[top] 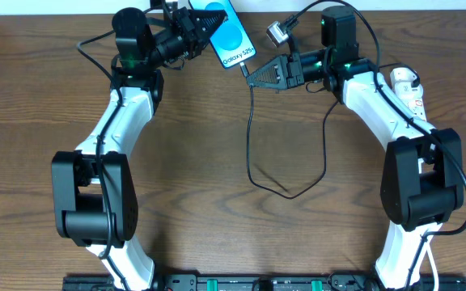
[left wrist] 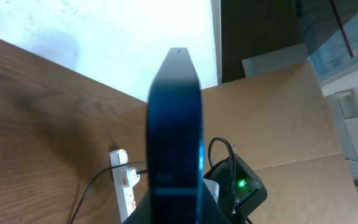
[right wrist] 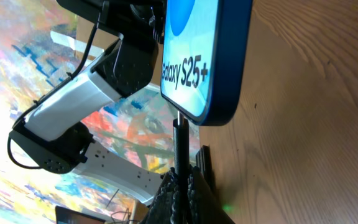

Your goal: Plug charger to phone and switch on socket

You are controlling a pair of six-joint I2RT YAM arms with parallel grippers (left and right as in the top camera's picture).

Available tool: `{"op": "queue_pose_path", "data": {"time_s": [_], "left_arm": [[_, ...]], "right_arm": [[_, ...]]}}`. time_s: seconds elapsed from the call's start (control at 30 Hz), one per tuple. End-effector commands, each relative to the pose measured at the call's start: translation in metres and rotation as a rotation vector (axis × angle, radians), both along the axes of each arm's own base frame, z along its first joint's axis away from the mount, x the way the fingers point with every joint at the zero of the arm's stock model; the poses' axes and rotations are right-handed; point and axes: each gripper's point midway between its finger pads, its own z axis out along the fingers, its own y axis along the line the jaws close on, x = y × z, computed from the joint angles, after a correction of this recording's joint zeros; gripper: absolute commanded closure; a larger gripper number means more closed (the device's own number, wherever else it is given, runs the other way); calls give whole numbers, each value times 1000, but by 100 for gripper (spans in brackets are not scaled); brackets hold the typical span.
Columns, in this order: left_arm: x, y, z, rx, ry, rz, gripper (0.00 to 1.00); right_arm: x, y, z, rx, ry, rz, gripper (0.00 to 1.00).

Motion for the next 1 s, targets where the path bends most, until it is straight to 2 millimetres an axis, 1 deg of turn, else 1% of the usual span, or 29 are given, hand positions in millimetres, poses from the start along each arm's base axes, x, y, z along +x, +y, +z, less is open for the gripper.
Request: {"op": "queue_pose_path", "data": {"time_s": [0.0,0.3,0.57,0.7,0.8,0.97], "left_arm": [[-19,-14,20,21,-89,-105,93],[-22,-15,20,24,-95,-120,93],[-23,-15,20,26,-98,-127,93],[-23,-15,20,26,-98,-126,93],[-20,-14,20,26,-97,-111,93],[-6,-5,21,6,-64,-18,93]], "right_arm": [[5,-3,16,-6,-41,-39,99],[12,-6,18,-12,-35,-66,99],[17,-2,24,-10,-57,-90,99],[14,3,24,-11,-50,-79,99],[10,3,25,-2,-48,-54,99],[0,1,28,15,-28,4,99]]}}
